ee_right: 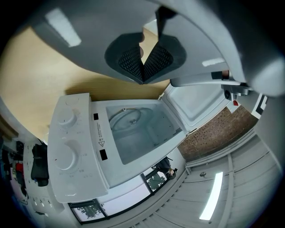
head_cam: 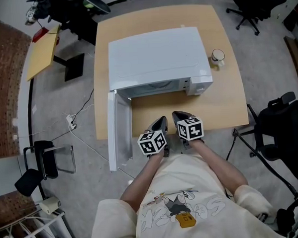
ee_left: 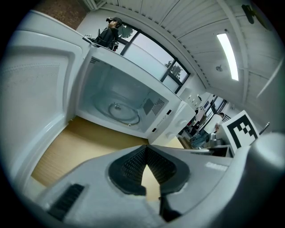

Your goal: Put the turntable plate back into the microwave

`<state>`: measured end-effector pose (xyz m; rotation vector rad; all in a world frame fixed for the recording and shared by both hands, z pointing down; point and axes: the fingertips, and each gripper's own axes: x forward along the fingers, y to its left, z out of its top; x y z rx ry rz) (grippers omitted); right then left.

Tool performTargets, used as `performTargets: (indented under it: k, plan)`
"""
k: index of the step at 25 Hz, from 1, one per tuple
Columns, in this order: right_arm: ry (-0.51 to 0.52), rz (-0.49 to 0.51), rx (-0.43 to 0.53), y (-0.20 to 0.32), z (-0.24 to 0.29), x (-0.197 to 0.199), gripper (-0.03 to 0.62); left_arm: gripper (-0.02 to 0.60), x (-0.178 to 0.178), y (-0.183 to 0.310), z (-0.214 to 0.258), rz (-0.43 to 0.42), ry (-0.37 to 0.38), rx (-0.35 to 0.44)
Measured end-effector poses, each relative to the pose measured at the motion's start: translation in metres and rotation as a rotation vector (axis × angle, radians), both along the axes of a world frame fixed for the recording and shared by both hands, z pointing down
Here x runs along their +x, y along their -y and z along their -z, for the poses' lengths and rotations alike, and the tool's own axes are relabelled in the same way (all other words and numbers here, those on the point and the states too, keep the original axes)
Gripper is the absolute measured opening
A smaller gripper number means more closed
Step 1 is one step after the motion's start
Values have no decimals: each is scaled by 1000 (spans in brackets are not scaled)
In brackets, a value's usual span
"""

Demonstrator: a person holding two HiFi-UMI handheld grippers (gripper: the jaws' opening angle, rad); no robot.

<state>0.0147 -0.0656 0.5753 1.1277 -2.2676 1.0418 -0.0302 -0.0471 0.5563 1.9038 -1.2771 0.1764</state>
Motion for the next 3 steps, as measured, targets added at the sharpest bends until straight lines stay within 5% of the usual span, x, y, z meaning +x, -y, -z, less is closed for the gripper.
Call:
performTargets:
  k: [3]
  plan:
    - [5, -2, 0, -1, 0, -1, 8, 0, -3, -1, -2, 8, -6, -2]
